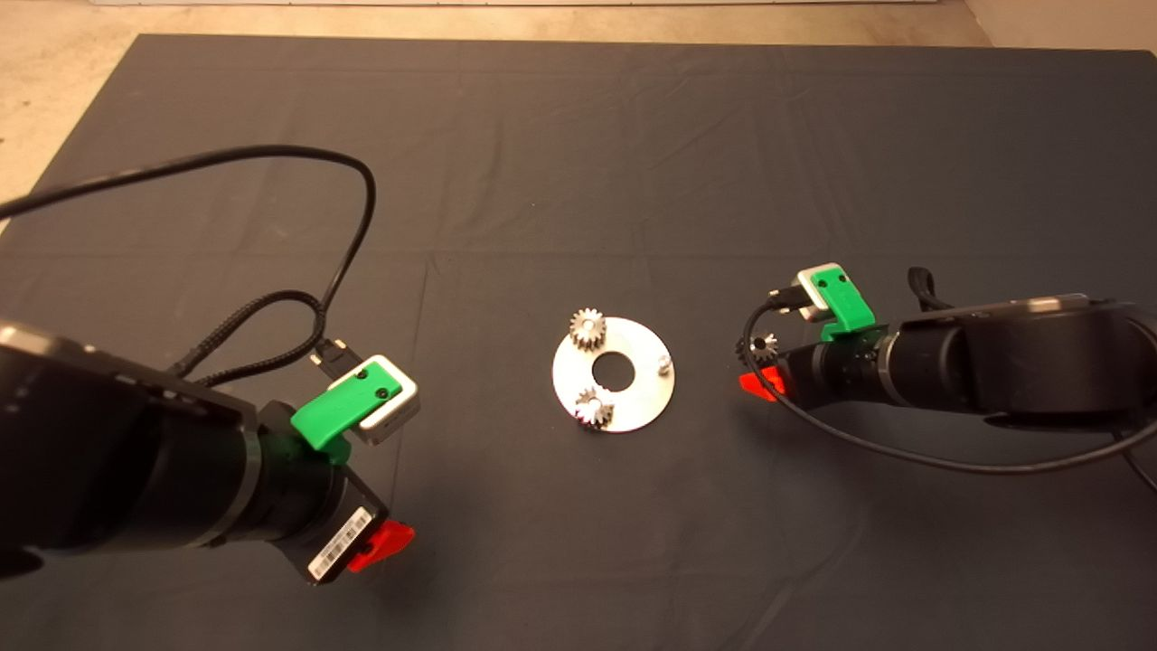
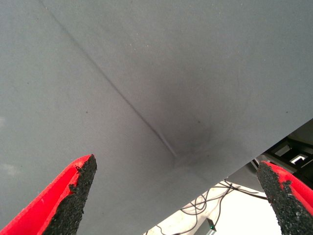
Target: Install three planetary gears onto the carrier pins
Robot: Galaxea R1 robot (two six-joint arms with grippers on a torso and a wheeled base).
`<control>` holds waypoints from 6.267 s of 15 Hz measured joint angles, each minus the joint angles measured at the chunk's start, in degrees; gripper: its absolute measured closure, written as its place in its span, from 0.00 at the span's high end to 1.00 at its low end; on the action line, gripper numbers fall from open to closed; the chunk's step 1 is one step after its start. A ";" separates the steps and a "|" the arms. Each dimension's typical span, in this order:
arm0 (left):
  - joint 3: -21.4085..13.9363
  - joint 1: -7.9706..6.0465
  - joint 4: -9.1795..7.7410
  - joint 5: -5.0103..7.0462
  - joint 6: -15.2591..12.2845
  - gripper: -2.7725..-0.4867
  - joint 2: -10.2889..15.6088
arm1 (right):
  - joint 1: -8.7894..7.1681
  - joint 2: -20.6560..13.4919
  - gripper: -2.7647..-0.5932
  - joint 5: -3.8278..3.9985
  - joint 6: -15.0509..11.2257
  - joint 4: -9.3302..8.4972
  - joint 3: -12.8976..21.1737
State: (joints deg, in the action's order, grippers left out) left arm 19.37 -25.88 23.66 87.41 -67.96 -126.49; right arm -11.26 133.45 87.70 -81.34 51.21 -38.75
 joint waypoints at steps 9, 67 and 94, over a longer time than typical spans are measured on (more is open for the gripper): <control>0.00 0.00 0.01 0.02 -0.01 0.81 -0.02 | 0.66 3.60 0.99 0.04 1.18 1.13 -6.87; 0.00 0.00 0.04 0.00 -0.01 0.81 0.15 | 3.78 5.28 0.22 -1.90 1.84 4.91 -8.38; 0.00 0.00 0.06 0.00 -0.01 0.81 0.15 | -2.47 14.53 0.20 0.15 1.38 4.77 0.69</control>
State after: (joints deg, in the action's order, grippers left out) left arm 19.37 -25.88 23.72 87.41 -67.97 -126.34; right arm -13.74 147.98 87.85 -79.96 55.98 -38.06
